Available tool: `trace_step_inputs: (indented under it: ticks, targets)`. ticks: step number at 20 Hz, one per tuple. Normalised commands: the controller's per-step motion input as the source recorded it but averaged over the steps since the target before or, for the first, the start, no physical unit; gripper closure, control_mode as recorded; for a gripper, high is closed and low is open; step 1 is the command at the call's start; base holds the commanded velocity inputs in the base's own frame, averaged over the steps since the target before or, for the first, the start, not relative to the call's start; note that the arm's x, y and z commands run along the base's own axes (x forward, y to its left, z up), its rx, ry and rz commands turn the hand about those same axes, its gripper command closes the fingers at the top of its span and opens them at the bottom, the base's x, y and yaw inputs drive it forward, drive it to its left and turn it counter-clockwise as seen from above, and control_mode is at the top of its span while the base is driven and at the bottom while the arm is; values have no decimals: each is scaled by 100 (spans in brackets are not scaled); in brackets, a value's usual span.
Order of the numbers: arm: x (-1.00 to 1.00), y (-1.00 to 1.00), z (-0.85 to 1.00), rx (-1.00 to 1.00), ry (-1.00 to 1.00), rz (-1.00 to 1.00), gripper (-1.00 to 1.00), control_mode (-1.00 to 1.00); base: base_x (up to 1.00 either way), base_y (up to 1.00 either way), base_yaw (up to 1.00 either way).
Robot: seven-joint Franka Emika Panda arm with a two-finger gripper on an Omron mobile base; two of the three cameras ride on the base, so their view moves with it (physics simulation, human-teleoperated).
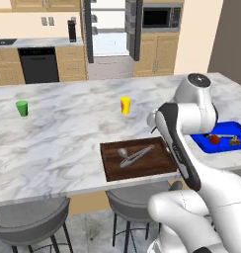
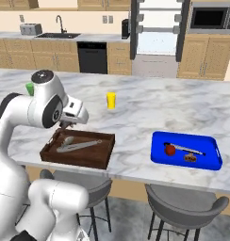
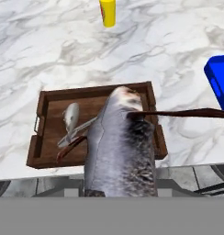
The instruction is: Gather the mushroom and bell pepper from the fridge and place them on a tray on the dining counter. Then gather the fishs from the fridge and place them on the other tray.
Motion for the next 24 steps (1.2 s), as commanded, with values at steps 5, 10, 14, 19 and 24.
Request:
trace_step_inputs:
  ticks: [5,10,14,19,24]
  targets:
    - [58,0,-41,0,0,0,100,-100,0,0,0]
    - [47,0,-53,0,0,0,100,-100,0,0,0]
    - [21,-1,-59,0,0,0,100,-100,0,0,0]
    - [3,-7,-54,1,0,0,100,-100,0,0,0]
    - [3,-17,-51,0,0,0,100,-100,0,0,0]
